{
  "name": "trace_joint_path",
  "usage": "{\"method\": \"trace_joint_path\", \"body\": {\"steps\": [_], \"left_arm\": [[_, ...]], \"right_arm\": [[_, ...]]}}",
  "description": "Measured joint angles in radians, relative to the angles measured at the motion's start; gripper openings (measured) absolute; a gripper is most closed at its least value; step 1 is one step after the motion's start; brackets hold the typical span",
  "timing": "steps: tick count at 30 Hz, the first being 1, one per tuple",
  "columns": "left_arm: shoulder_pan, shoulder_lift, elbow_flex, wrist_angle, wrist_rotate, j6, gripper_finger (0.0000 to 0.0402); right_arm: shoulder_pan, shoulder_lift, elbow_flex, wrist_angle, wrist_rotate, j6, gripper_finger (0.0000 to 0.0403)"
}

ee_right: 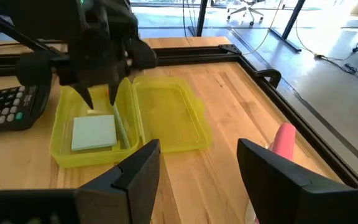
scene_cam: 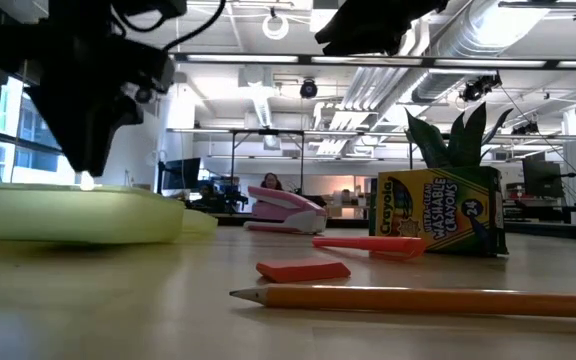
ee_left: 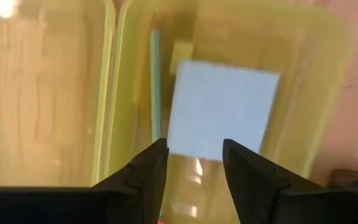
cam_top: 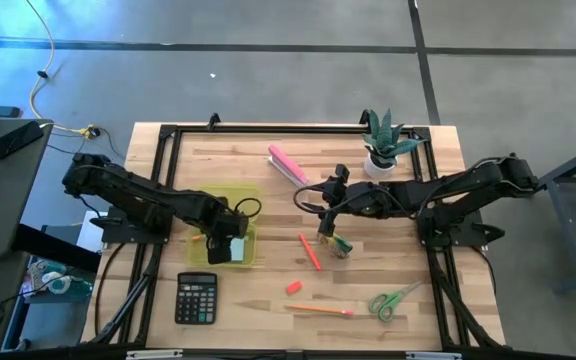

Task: Pack school essentials
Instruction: Put the orange pen into the yellow supply box

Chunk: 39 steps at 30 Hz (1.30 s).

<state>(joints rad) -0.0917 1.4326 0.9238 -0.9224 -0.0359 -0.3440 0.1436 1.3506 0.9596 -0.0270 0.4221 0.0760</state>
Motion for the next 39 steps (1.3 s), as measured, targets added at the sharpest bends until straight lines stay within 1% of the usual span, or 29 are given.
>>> {"method": "trace_joint_path", "body": {"steps": [3,7,10,13,15,17,21,25,28,31,35,39], "left_arm": [[0.0,-0.047,0.017,-0.007,-0.001,0.035,0.0143],[0.009,-0.15,0.018,-0.005,-0.025,0.042,0.0135],[0.019,-0.238,0.01,0.003,-0.096,0.034,0.013],[0.027,-0.325,-0.021,0.059,-0.161,0.034,0.0129],[0.026,-0.378,-0.064,0.145,-0.208,0.053,0.0129],[0.024,-0.427,-0.128,0.274,-0.245,0.083,0.0129],[0.028,-0.49,-0.237,0.497,-0.237,0.123,0.0129],[0.033,-0.511,-0.283,0.591,-0.237,0.138,0.0129],[0.033,-0.512,-0.296,0.643,-0.243,0.162,0.0129],[0.032,-0.51,-0.307,0.726,-0.244,0.2,0.0129],[0.033,-0.508,-0.307,0.8,-0.244,0.253,0.0129],[0.034,-0.508,-0.307,0.839,-0.244,0.297,0.0129]], "right_arm": [[0.0,0.0,0.0,-0.011,0.0,0.021,0.0204],[0.004,0.0,0.0,-0.023,-0.012,0.018,0.0204],[0.015,0.0,0.0,-0.037,-0.034,0.026,0.0204],[0.031,0.0,0.0,-0.045,-0.041,0.028,0.0204],[0.043,0.0,0.0,-0.041,-0.032,0.007,0.0204],[0.053,0.0,0.0,-0.041,-0.025,-0.01,0.0204],[0.056,0.001,0.018,-0.069,-0.022,-0.017,0.0204],[0.042,0.001,0.107,-0.193,-0.021,0.005,0.0204],[0.039,0.007,0.178,-0.31,-0.034,0.075,0.0204],[0.041,0.029,0.213,-0.402,-0.066,0.166,0.0204],[0.051,0.076,0.219,-0.492,-0.155,0.328,0.0204],[0.062,0.126,0.219,-0.547,-0.252,0.501,0.0204]]}}
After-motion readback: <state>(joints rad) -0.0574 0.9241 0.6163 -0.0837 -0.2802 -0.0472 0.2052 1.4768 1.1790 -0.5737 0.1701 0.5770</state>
